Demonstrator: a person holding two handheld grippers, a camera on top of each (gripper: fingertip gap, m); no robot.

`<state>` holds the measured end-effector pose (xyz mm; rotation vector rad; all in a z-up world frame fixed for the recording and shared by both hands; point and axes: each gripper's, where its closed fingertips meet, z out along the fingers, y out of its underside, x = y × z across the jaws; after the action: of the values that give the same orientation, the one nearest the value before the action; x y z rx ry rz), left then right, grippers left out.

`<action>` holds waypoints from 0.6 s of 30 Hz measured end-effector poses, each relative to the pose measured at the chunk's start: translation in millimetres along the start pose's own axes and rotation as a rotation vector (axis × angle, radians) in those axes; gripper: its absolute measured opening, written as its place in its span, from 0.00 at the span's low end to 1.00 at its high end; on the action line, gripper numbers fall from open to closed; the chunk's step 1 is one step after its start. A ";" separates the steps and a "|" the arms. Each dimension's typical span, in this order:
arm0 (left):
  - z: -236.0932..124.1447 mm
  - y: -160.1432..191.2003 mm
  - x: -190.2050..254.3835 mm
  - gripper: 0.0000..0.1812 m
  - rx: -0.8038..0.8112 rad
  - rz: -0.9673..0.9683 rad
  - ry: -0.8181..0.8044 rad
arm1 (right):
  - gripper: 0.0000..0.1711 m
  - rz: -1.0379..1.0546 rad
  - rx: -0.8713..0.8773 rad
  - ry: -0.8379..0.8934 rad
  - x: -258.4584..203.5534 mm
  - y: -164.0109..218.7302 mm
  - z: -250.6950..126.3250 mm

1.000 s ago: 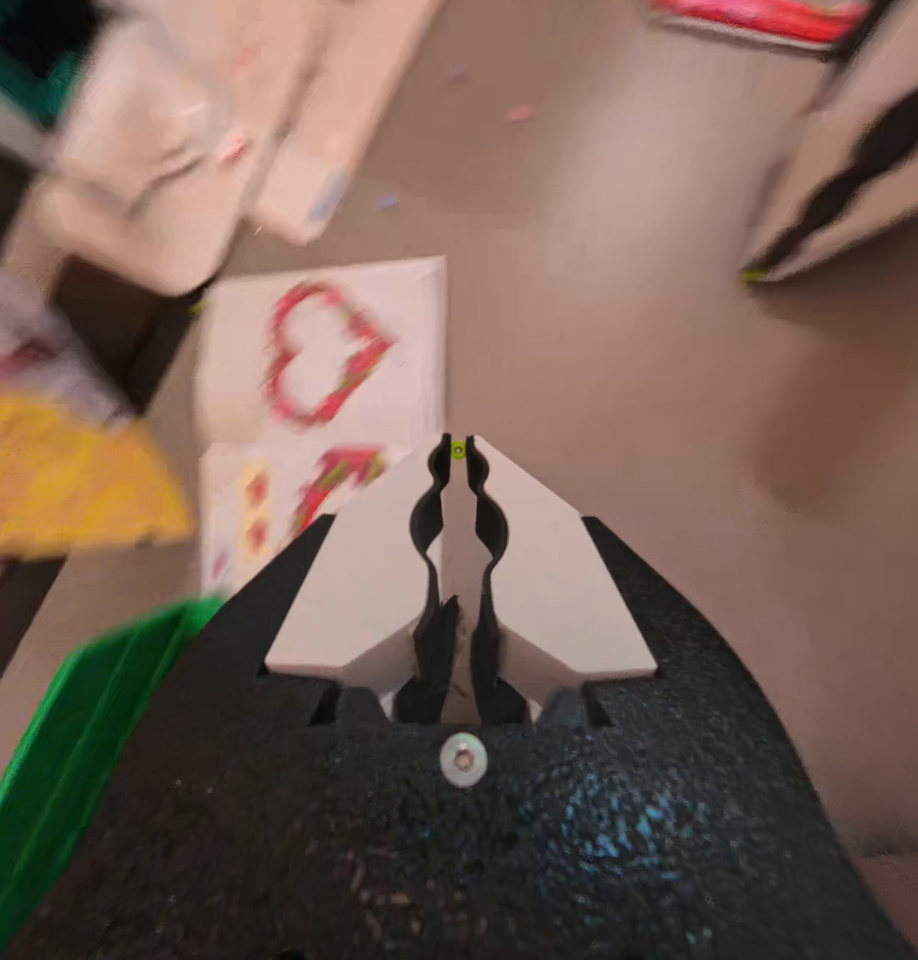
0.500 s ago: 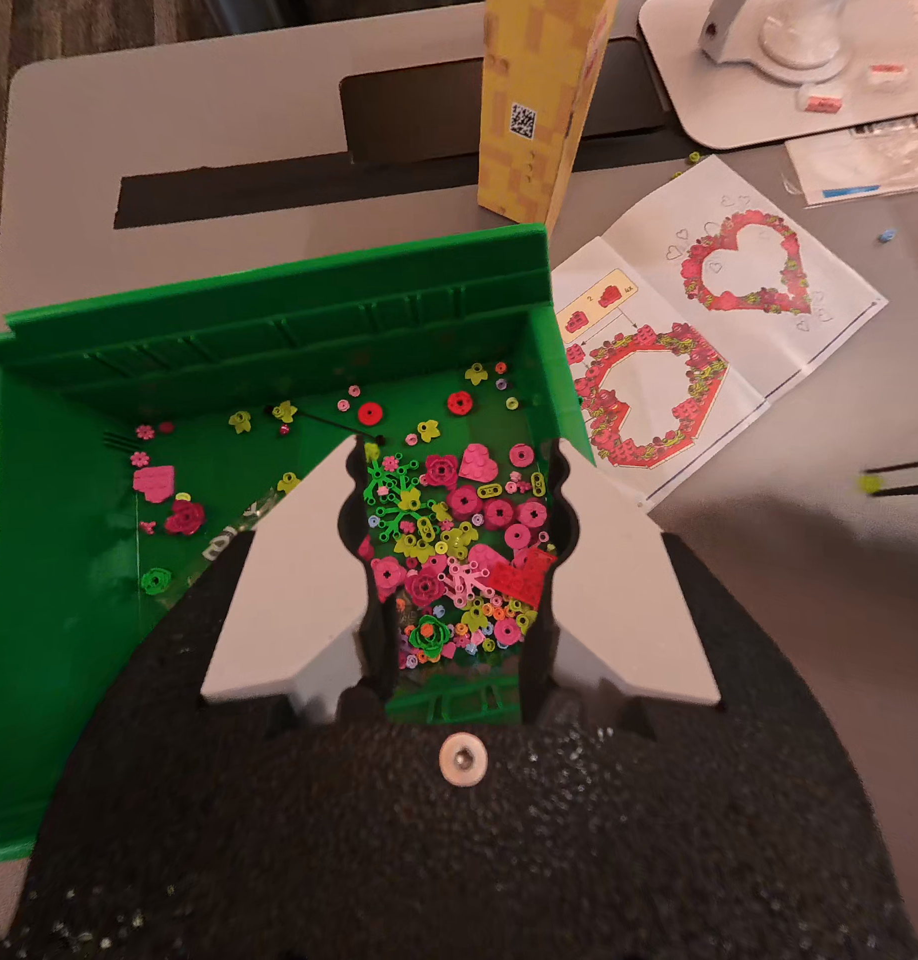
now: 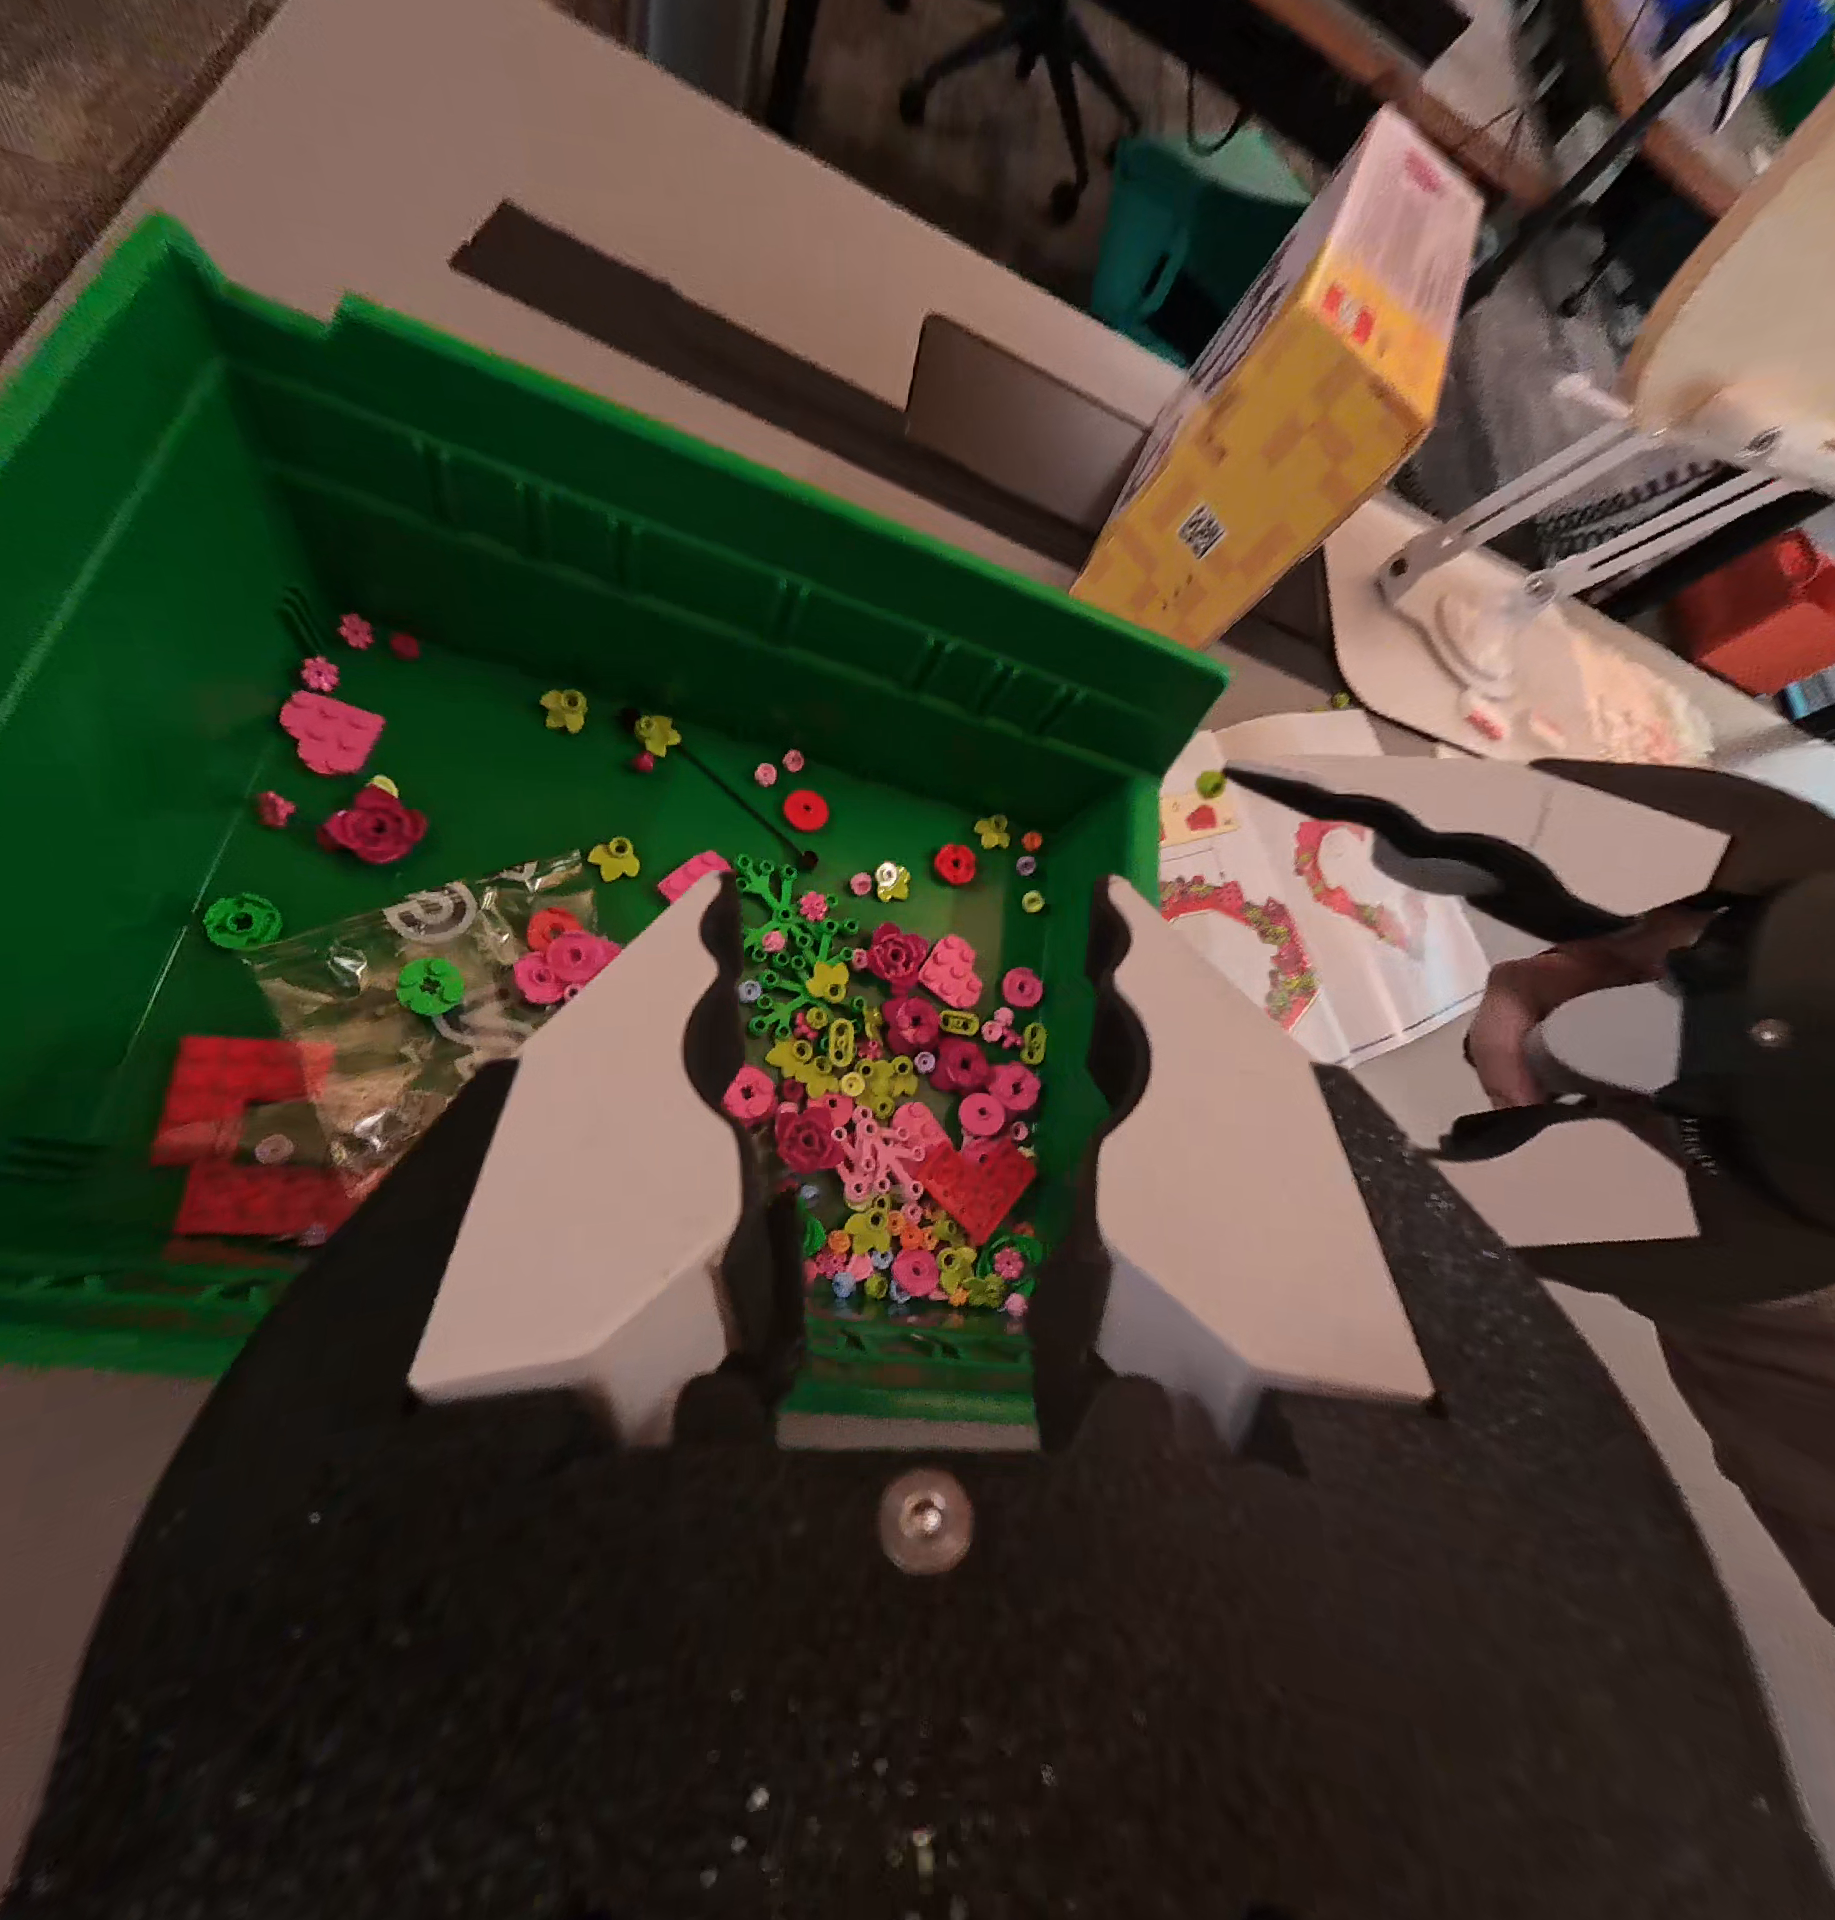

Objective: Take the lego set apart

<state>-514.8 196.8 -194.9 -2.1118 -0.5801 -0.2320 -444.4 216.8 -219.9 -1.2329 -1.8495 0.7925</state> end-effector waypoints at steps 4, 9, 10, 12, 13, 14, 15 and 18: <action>-5.2 -8.5 15.2 0.35 0.031 0.060 -0.014 | 0.64 -0.015 0.029 -0.080 -14.5 0.0 -7.2; -7.9 -15.9 38.1 0.34 0.051 0.179 -0.040 | 0.78 -0.002 0.003 -0.155 -28.5 7.0 -7.2; -8.3 -17.8 42.9 0.33 0.059 0.198 -0.038 | 0.79 0.004 0.001 -0.155 -29.2 7.5 -8.7; -9.7 -21.4 56.6 0.33 0.078 0.232 -0.009 | 0.79 0.018 0.001 -0.157 -30.5 7.9 -19.5; -10.3 -22.2 68.9 0.33 0.087 0.256 0.036 | 0.75 0.023 0.001 -0.161 -31.7 9.2 -30.6; -11.2 -22.4 83.4 0.33 0.095 0.283 0.088 | 0.71 0.018 -0.004 -0.163 -33.0 13.1 -45.8; -12.2 -21.6 99.5 0.34 0.100 0.318 0.146 | 0.67 0.001 -0.016 -0.162 -34.3 20.8 -64.5; -8.6 -12.8 140.4 0.42 0.077 0.451 0.230 | 0.57 -0.046 -0.075 -0.057 -25.1 62.4 -132.8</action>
<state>-398.1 240.4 -128.3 -2.0439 0.0274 -0.1874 -296.2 225.4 -208.7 -1.2214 -1.9621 0.7460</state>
